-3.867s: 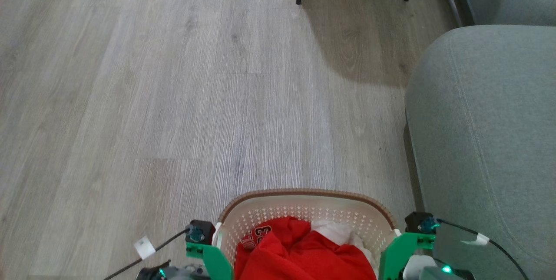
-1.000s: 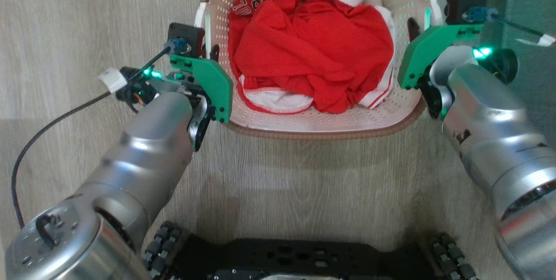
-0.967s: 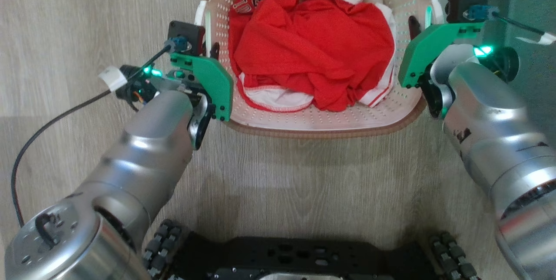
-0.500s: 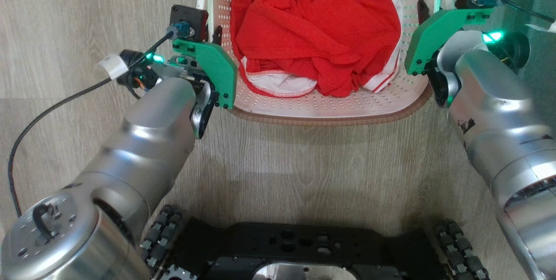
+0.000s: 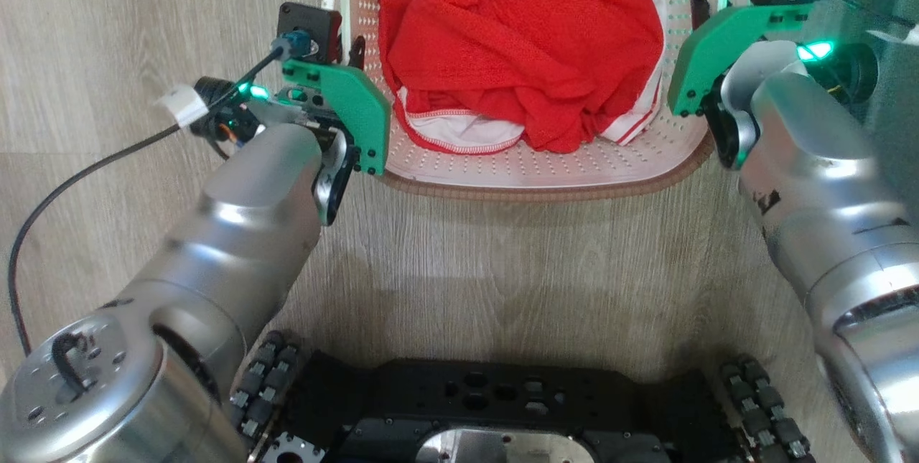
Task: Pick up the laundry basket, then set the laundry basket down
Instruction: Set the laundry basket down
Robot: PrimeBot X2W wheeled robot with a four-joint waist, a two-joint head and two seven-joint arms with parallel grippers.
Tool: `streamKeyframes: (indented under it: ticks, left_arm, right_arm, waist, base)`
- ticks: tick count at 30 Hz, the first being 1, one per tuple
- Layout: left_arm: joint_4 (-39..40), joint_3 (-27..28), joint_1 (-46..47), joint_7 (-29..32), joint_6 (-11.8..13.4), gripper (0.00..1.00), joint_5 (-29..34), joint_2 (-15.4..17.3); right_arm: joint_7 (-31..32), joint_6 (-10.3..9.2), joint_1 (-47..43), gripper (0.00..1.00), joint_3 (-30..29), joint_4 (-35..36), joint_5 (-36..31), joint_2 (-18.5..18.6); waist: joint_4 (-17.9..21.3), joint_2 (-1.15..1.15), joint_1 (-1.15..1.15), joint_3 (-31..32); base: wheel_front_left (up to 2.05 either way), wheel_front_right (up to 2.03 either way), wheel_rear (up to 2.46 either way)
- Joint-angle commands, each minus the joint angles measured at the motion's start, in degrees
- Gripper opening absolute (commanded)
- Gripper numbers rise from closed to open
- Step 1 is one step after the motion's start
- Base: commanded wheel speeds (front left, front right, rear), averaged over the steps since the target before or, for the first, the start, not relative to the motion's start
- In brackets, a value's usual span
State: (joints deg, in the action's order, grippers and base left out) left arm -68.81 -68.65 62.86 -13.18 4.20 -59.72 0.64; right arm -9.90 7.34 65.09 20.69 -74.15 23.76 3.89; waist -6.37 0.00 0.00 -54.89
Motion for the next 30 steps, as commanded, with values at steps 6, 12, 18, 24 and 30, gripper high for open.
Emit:
streamKeyframes:
  ticks: [6,12,18,24,30]
  left_arm:
    - [-0.07,-1.24,1.32,-0.62,0.50,0.00,-0.11,2.24]
    - [0.10,-1.59,1.48,-0.62,0.68,0.00,-0.63,2.24]
    - [0.29,-1.74,1.21,-0.73,1.37,0.44,-1.69,2.24]
    - [0.21,-1.66,0.81,-0.67,2.11,0.88,-3.12,2.24]
    - [-0.10,-1.56,0.71,-1.26,2.46,1.00,-3.63,2.24]
  right_arm:
    - [0.33,0.14,-1.44,0.00,-1.53,0.20,-4.75,-0.97]
    - [0.21,0.14,-1.48,0.18,-1.82,0.20,-4.98,-1.00]
    - [-0.12,0.14,-1.40,0.84,-1.06,0.20,-4.28,-1.01]
    - [-0.92,0.14,-1.30,1.00,0.15,0.20,-3.24,-1.01]
    - [-2.31,0.14,-1.60,1.00,1.92,1.41,-1.65,-1.01]
  waist:
    - [0.00,0.00,0.00,-0.31]
    - [-0.35,0.00,0.00,-0.26]
    - [-0.32,0.00,0.00,0.19]
    - [-0.12,0.00,0.00,0.78]
    - [0.29,0.00,0.00,2.43]
  base:
    - [0.00,0.00,0.00]
    - [0.00,0.00,0.00]
    - [0.00,0.00,0.00]
    - [0.00,0.00,0.00]
    - [0.00,0.00,0.00]
